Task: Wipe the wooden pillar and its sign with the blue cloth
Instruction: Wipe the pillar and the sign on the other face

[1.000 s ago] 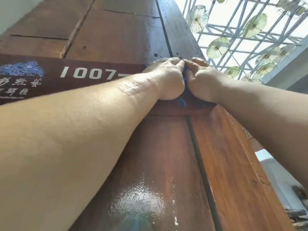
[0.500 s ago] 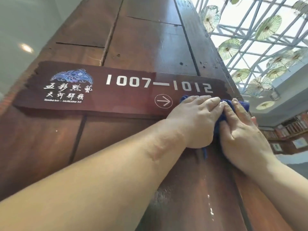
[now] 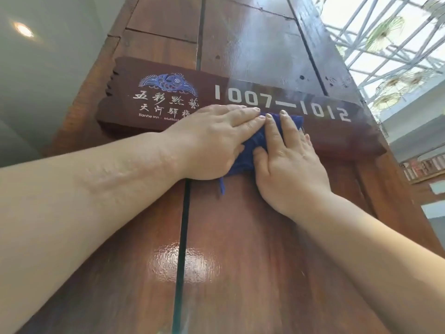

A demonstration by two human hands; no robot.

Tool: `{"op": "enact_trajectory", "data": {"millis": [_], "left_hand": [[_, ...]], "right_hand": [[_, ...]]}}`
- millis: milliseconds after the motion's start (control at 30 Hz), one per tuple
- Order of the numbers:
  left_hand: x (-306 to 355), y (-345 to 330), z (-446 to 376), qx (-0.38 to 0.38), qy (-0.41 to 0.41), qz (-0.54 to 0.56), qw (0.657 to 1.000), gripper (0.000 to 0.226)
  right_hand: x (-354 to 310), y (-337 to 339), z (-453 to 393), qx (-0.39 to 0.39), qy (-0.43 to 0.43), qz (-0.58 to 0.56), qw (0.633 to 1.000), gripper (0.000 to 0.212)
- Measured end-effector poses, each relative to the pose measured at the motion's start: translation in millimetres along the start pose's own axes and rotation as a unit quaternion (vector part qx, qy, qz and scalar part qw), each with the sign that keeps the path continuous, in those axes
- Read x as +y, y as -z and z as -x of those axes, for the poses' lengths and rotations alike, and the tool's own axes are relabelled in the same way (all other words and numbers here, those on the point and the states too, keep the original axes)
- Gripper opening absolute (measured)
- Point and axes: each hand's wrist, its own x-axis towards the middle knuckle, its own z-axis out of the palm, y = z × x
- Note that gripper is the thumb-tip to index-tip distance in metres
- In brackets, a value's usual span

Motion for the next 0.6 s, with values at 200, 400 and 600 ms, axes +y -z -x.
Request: {"op": "enact_trajectory", "data": {"millis": [200,400,600], "left_hand": [[-35,17,44,-0.003,0.02,-0.002,1.0,0.062],[-67,36,80,-0.016,0.038,0.002,0.999,0.063],[-89,48,94,-0.033,0.103,0.053,0.993,0.074]], "right_hand": [[-57,-9,-3,0.001,0.018,0.004,1.0,0.061],[-104,-7,-9,-0.023,0.054,-0.01,0.998,0.06],[-120,2,-33,-0.059,0.116,-0.024,0.991,0.054]]}}
